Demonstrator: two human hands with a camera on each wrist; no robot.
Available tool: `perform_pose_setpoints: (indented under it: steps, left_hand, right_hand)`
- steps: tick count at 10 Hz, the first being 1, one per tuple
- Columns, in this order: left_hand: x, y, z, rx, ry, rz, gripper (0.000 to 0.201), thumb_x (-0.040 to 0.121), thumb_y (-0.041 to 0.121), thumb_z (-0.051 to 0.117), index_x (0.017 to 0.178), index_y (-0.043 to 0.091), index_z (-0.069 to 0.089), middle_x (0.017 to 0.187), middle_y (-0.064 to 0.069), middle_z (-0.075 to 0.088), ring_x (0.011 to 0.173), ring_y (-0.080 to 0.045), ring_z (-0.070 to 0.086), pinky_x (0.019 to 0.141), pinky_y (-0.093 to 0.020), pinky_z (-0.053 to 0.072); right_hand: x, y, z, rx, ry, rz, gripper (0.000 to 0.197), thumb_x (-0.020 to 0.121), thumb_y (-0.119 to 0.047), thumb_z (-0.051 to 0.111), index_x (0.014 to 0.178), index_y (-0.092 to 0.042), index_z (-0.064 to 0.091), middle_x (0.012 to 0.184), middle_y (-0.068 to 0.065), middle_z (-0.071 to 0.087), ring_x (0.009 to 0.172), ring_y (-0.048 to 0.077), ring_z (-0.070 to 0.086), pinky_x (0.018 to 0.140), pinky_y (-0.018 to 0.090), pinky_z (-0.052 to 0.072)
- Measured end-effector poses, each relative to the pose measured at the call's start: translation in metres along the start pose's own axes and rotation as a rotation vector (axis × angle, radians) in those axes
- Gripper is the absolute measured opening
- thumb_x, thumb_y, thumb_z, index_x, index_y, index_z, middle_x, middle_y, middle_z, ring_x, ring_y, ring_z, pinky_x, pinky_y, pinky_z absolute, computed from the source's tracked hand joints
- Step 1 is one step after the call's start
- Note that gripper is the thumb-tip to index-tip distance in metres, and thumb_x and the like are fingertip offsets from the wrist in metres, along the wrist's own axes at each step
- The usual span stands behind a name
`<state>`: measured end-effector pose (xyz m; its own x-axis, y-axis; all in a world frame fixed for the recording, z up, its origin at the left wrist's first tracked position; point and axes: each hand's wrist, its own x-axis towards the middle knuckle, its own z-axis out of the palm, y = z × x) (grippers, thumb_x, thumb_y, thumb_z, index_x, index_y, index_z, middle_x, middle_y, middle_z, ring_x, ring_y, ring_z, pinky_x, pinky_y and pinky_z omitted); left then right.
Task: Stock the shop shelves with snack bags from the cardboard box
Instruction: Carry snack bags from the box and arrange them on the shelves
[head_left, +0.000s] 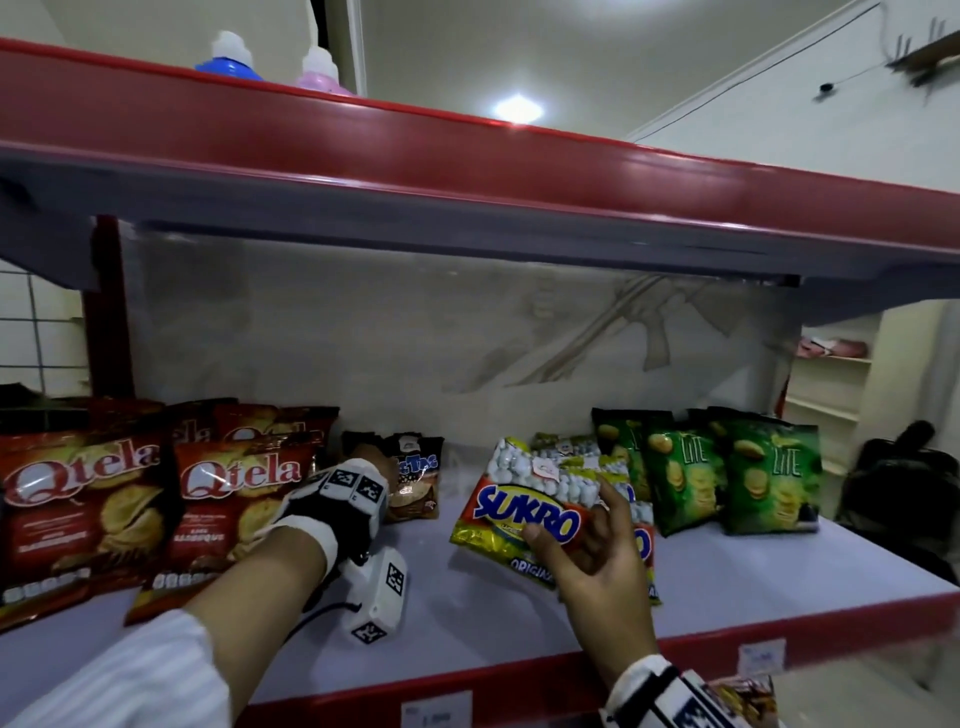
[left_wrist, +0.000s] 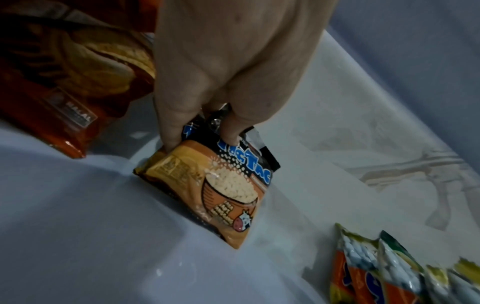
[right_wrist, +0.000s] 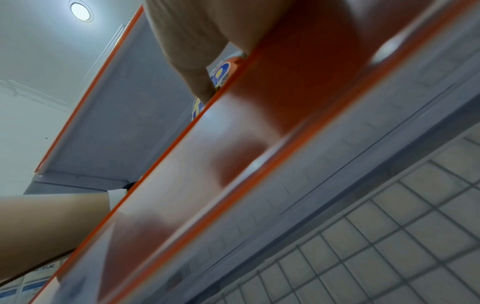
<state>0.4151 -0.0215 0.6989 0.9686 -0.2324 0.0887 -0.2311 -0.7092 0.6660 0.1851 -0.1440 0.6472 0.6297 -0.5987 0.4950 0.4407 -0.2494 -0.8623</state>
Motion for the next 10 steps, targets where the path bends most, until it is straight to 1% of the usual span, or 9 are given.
perform_pose_setpoints:
  steps: [1,3,4,5,6,7,8,9,10]
  left_hand:
    - [0.003,0.003,0.006,0.013,0.002,-0.036,0.046,0.096,0.025,0.050,0.131,-0.004,0.047,0.136,-0.025,0.049,0.125,-0.036,0.048,0.094,-0.035,0.041]
    - [-0.002,0.017,0.015,0.096,0.070,-0.032,0.046,0.099,0.029,0.045,0.134,-0.001,0.046,0.140,-0.021,0.046,0.130,-0.034,0.043,0.103,-0.036,0.035]
    - [-0.003,0.017,0.016,0.025,0.065,-0.082,0.050,0.097,0.024,0.049,0.135,-0.007,0.042,0.141,-0.026,0.042,0.131,-0.037,0.042,0.105,-0.038,0.035]
    - [-0.008,0.014,0.015,-0.113,0.106,-0.096,0.066,0.091,0.014,0.058,0.141,-0.011,0.024,0.143,-0.031,0.035,0.132,-0.042,0.038,0.106,-0.042,0.034]
    - [-0.014,0.020,0.004,-0.181,0.113,-0.088,0.072,0.090,0.012,0.059,0.143,-0.012,0.017,0.144,-0.033,0.033,0.132,-0.043,0.037,0.107,-0.043,0.034]
    - [-0.026,0.028,-0.008,-0.142,0.046,-0.061,0.066,0.092,0.017,0.057,0.142,-0.011,0.025,0.143,-0.031,0.036,0.132,-0.040,0.038,0.108,-0.039,0.036]
    - [-0.041,0.035,-0.014,-0.161,0.023,-0.045,0.076,0.090,0.025,0.061,0.146,-0.002,0.017,0.150,-0.026,0.024,0.138,-0.036,0.030,0.112,-0.038,0.030]
    - [-0.078,0.051,-0.012,0.064,-0.056,0.073,0.090,0.085,0.042,0.064,0.147,0.008,0.009,0.152,-0.024,0.019,0.140,-0.036,0.020,0.115,-0.040,0.025]
    - [-0.105,0.062,-0.005,0.177,-0.107,0.171,0.085,0.083,0.048,0.064,0.145,0.008,0.022,0.148,-0.020,0.031,0.136,-0.033,0.032,0.111,-0.036,0.032]
  right_hand:
    - [0.000,0.004,0.000,0.008,0.006,-0.002,0.084,0.057,-0.039,0.077,0.130,-0.039,0.036,0.111,-0.011,0.065,0.100,0.005,0.066,0.086,0.030,0.056]
    - [0.001,0.007,0.000,0.000,0.018,-0.039,0.068,0.058,-0.037,0.077,0.116,-0.047,0.042,0.098,-0.014,0.069,0.093,0.000,0.067,0.073,0.016,0.055]
    - [0.000,0.008,0.000,-0.003,0.021,-0.051,0.071,0.059,-0.038,0.077,0.119,-0.047,0.039,0.108,-0.009,0.067,0.096,0.002,0.067,0.078,0.020,0.056]
    - [0.002,0.004,-0.001,0.010,0.026,-0.035,0.078,0.056,-0.044,0.076,0.122,-0.048,0.035,0.127,-0.001,0.058,0.111,0.013,0.062,0.095,0.037,0.052]
    - [0.004,-0.002,-0.006,0.029,0.040,-0.008,0.081,0.054,-0.046,0.076,0.125,-0.046,0.036,0.130,0.000,0.055,0.114,0.017,0.059,0.098,0.041,0.050]
    - [0.012,-0.017,-0.027,0.021,0.067,-0.024,0.081,0.059,-0.041,0.077,0.131,-0.029,0.041,0.123,0.001,0.062,0.108,0.013,0.063,0.093,0.038,0.053]
    - [0.021,-0.027,-0.047,-0.016,0.066,-0.034,0.064,0.064,-0.037,0.078,0.120,-0.034,0.047,0.116,-0.001,0.066,0.103,0.012,0.065,0.089,0.034,0.054]
    - [0.033,-0.032,-0.074,-0.134,0.001,0.024,0.056,0.073,-0.019,0.079,0.120,-0.027,0.049,0.111,0.003,0.068,0.102,0.018,0.066,0.089,0.038,0.054]
    - [0.035,-0.029,-0.089,-0.233,-0.095,0.068,0.059,0.075,-0.012,0.078,0.126,-0.015,0.049,0.110,0.006,0.067,0.101,0.023,0.066,0.091,0.044,0.053]
